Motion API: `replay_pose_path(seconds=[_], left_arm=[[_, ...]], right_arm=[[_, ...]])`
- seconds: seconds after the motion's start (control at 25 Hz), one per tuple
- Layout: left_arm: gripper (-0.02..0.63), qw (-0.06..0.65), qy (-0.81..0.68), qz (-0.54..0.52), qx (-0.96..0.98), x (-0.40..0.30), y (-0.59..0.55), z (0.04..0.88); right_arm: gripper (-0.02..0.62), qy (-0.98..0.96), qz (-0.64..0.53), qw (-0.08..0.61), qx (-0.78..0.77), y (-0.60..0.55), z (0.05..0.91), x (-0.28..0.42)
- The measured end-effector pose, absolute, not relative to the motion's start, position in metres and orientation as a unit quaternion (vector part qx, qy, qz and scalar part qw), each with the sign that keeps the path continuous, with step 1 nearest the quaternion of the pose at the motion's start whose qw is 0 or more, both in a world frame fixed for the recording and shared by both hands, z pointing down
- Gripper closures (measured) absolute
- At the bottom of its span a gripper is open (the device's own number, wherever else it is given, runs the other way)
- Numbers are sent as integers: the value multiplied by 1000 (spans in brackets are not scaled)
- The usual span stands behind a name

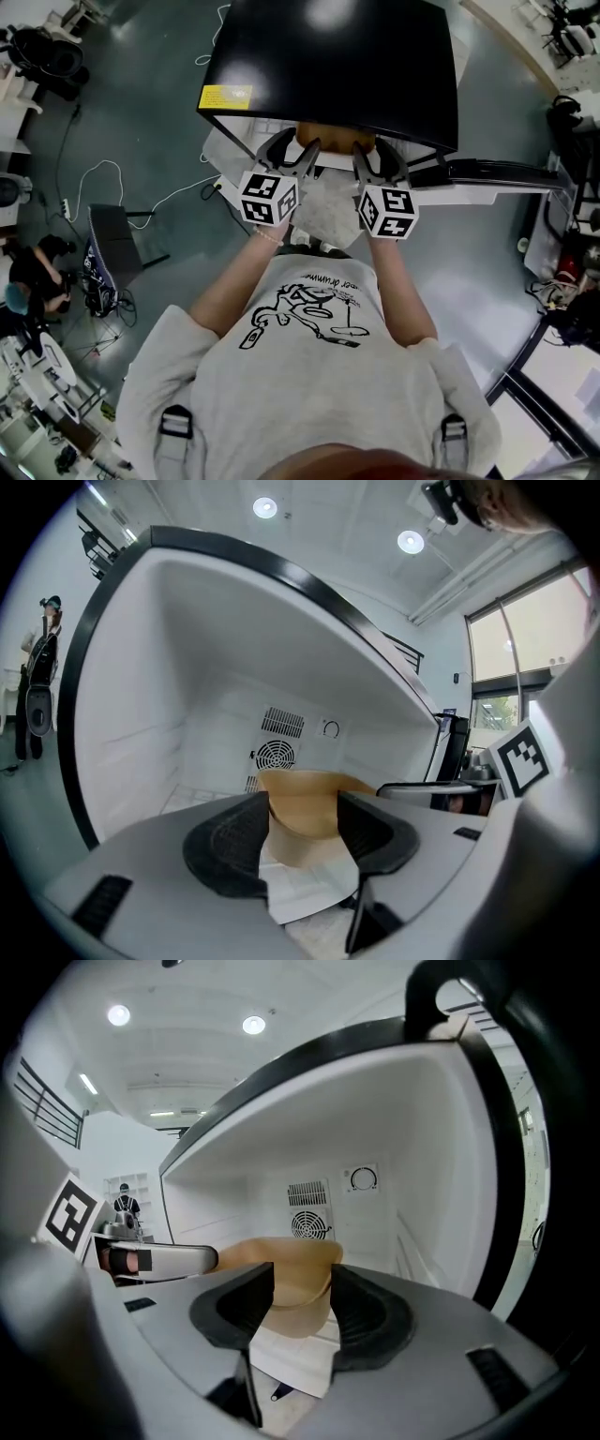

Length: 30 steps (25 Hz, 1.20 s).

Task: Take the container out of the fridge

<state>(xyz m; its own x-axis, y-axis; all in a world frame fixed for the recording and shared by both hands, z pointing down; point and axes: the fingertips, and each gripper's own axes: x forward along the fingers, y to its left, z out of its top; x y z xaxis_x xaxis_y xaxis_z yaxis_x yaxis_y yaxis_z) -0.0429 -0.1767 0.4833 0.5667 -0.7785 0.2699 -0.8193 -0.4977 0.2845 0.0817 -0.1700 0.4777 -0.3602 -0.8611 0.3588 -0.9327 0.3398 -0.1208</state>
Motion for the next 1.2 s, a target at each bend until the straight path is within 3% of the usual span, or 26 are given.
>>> replay_pose_path(seconds=[1.2], left_arm=[[379, 159, -468, 30, 869, -32, -106, 435]], right_arm=[[396, -827, 134, 105, 536, -104, 440, 93]])
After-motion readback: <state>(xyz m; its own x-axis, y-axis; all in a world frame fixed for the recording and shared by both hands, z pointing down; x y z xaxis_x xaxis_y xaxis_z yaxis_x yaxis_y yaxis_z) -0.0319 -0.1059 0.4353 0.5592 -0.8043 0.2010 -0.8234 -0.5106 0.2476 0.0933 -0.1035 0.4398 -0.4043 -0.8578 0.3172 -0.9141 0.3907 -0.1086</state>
